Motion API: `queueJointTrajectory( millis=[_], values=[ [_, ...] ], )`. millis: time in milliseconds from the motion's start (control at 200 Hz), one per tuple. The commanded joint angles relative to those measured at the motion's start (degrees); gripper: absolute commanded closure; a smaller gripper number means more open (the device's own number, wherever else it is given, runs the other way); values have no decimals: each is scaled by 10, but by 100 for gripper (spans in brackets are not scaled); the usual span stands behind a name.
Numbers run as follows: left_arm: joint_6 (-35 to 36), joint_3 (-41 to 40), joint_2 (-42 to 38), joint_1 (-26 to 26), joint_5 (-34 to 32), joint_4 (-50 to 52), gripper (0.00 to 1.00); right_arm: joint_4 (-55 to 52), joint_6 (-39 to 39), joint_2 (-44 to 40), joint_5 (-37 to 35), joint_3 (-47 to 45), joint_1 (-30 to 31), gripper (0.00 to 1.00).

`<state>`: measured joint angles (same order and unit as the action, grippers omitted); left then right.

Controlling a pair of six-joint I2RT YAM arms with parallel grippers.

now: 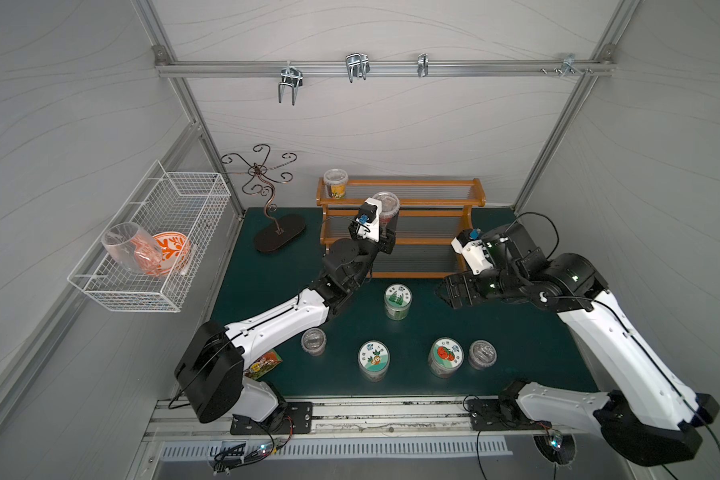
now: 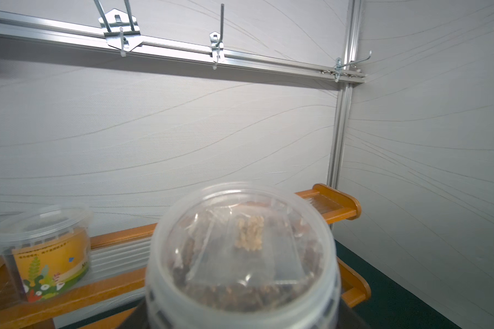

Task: Place the seed container on the shelf
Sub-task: Place the seed jar on the shelf.

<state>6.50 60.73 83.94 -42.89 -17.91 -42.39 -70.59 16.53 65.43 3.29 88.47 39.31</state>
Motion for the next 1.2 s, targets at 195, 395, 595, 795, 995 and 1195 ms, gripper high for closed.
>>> queueJointTrajectory(
  millis=[195,395,595,795,995,1195],
  values=[
    [12,98,86,30,-55,-43,42,11,9,-27,4,-19,-6,1],
    [5,122,122,47,-79,-51,41,14,8,-34,1,-33,-8,1],
    [24,157,161,58,-97,-40,41,18,5,-35,5,-41,-10,1],
    [30,200,202,73,-114,-18,40,22,2,-33,11,-45,-13,1],
    [30,243,232,81,-124,11,39,22,0,-33,15,-46,-18,1],
    [15,268,254,90,-127,41,38,25,0,-30,20,-53,-22,1]
  ],
)
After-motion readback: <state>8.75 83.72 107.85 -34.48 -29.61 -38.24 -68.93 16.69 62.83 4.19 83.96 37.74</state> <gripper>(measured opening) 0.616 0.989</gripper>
